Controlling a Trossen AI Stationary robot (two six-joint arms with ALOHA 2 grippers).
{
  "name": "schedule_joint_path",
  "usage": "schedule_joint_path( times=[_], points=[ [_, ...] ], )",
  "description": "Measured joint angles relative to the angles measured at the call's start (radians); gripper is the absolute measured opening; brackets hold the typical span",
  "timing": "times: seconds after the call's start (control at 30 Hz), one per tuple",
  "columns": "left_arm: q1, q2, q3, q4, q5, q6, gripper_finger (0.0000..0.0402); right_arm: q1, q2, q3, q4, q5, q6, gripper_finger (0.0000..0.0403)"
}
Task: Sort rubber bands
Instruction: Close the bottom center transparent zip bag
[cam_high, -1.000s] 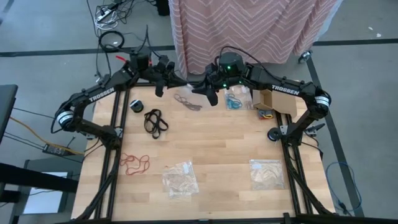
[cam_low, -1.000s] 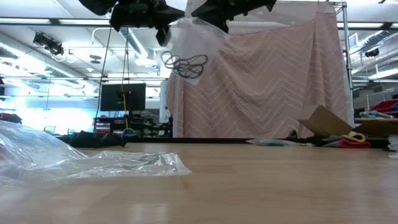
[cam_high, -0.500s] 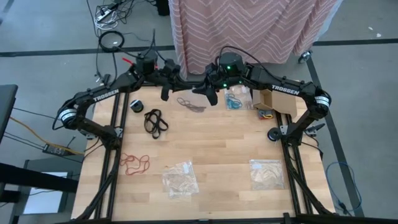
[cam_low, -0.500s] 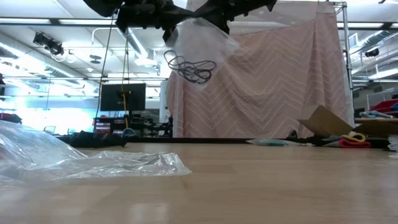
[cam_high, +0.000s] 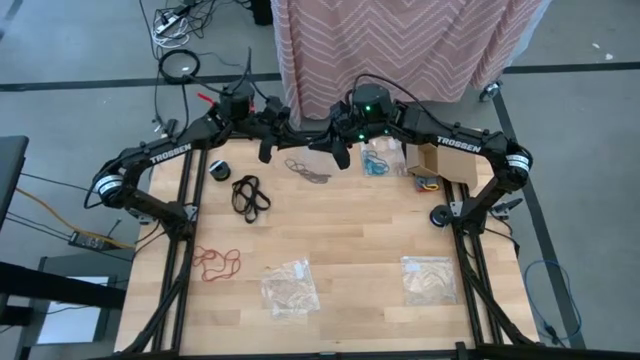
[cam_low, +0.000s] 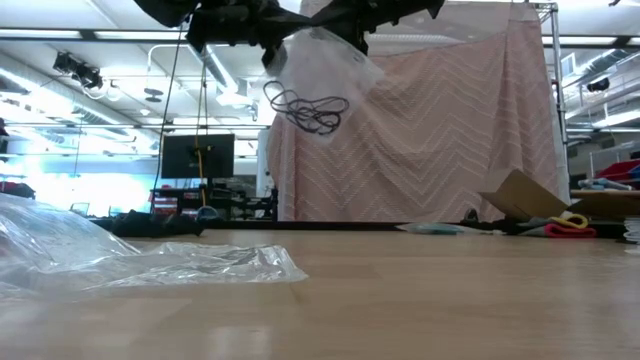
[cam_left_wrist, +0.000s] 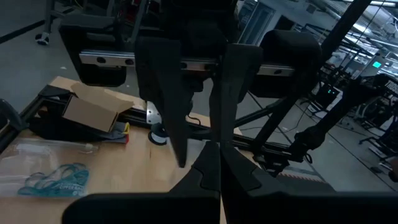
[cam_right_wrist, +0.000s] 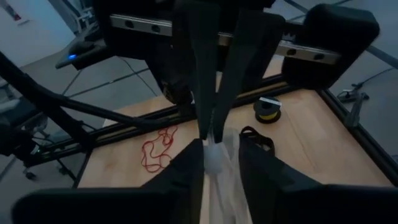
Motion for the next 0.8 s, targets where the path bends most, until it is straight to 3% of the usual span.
schedule_joint_path(
  times=[0.17, 0.4, 0.8],
  points=[
    [0.0, 0.0, 0.0, -0.006, -0.002, 0.001, 0.0, 0.0, 0.0, 0.0, -0.007, 0.003, 0.008, 0.0088],
    [-0.001, 0.0, 0.0, -0.006, 0.0, 0.0, 0.0, 0.0, 0.0, 0.0, -0.012, -0.021, 0.0, 0.0012],
    [0.012, 0.001, -0.001, -0.008, -0.006, -0.002, 0.0, 0.0, 0.0, 0.002, -0.047, -0.009, 0.009, 0.0004]
  ],
)
